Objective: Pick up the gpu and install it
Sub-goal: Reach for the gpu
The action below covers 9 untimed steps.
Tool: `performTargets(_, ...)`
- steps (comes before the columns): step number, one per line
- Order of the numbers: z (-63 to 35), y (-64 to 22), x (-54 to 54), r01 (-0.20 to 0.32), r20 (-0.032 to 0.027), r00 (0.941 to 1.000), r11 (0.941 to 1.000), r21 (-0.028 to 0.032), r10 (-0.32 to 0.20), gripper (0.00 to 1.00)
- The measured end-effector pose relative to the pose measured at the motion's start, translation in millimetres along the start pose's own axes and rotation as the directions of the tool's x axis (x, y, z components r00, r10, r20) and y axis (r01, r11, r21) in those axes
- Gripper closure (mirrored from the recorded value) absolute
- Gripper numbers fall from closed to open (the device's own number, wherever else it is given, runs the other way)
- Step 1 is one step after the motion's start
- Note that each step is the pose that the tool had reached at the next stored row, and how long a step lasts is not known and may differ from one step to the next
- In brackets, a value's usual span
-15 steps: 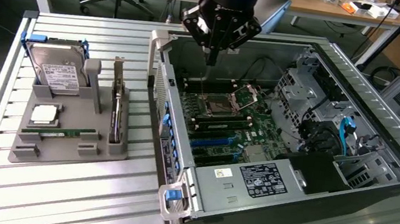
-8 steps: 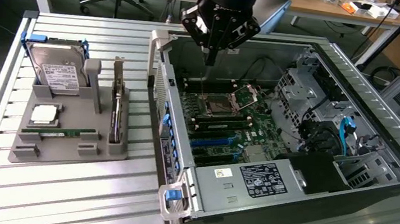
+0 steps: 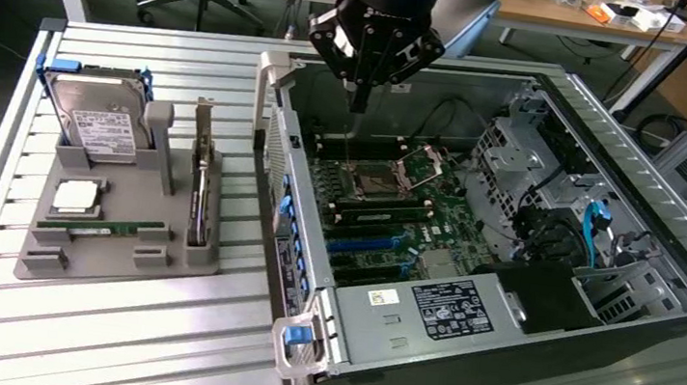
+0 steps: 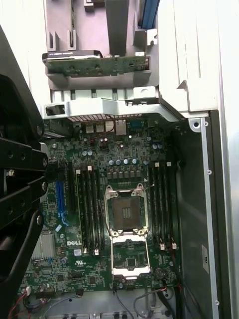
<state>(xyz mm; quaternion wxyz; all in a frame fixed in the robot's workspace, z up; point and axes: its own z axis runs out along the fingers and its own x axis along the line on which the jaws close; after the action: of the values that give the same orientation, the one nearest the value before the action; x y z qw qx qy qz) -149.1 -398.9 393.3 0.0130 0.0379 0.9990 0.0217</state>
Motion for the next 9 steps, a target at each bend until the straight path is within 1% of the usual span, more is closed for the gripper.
performTargets(9,-0.1,-0.2,2.9,0.0,0.0,1.0,1.0,0.0,0.0,0.89)
